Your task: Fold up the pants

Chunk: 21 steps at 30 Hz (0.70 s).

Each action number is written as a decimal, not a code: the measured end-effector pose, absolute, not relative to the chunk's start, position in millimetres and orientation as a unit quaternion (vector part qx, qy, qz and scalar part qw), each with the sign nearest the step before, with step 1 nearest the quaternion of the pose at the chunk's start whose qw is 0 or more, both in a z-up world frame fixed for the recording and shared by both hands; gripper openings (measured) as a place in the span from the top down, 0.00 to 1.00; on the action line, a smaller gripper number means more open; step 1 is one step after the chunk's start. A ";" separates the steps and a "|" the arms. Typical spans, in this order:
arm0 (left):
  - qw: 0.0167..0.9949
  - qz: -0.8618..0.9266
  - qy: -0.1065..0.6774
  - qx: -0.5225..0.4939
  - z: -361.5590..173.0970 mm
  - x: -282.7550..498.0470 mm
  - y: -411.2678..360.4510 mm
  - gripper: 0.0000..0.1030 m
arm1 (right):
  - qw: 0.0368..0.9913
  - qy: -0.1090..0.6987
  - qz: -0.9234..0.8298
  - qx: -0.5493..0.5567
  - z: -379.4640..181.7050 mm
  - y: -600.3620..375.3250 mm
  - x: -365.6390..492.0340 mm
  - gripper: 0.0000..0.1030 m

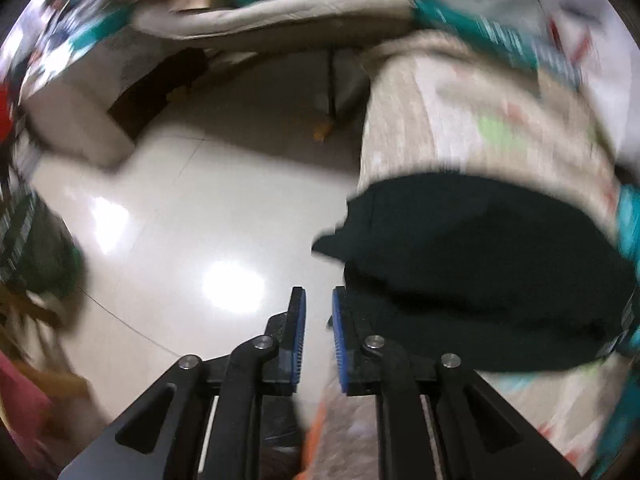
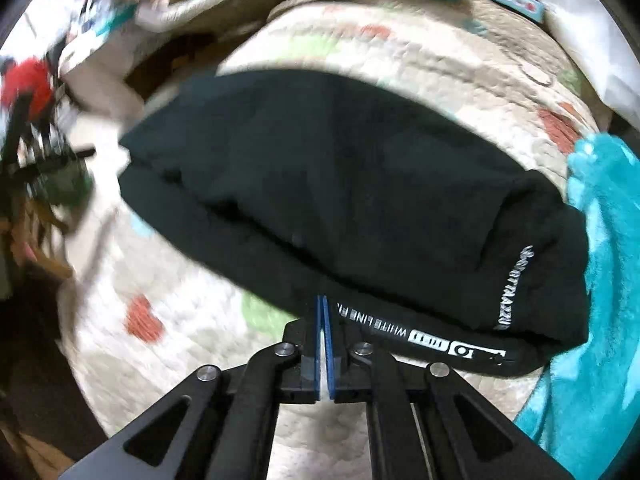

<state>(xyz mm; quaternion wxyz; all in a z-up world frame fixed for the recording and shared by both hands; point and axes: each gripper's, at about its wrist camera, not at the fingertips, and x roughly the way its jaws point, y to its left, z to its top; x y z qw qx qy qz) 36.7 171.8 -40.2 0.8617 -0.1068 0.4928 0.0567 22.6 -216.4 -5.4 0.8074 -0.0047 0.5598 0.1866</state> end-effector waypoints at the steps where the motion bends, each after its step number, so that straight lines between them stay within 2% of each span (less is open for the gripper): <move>1: 0.862 0.051 0.483 -0.145 -36.8 37.9 179.1 0.77 | 0.810 0.557 0.181 0.029 -1.3 -227.3 24.4 0.69; 2: 0.860 0.044 0.475 -0.178 -35.8 39.0 184.5 0.68 | 0.813 0.552 0.174 0.055 3.3 -234.6 25.7 0.40; 3: 0.855 0.031 0.470 -0.217 -36.5 40.6 188.6 0.57 | 0.820 0.540 0.164 0.094 7.4 -250.0 25.3 0.26; 5: 0.837 0.008 0.469 -0.280 -43.6 44.6 193.3 0.51 | 0.821 0.528 0.153 0.155 9.7 -271.4 24.7 0.26; 7: 0.817 -0.012 0.479 -0.322 -54.0 51.4 189.8 0.51 | 0.804 0.527 0.151 0.230 3.3 -292.4 25.9 0.26; 11: 0.802 0.001 0.512 -0.307 -69.7 64.3 171.7 0.51 | 0.773 0.529 0.136 0.322 -11.4 -312.1 34.9 0.27; 17: 0.783 0.017 0.534 -0.317 -83.7 70.0 165.7 0.51 | 0.772 0.541 0.100 0.318 -21.1 -304.5 37.4 0.27; 21: 0.773 0.024 0.545 -0.325 -91.9 73.4 165.9 0.46 | 0.759 0.559 0.096 0.320 -34.1 -296.9 38.9 0.27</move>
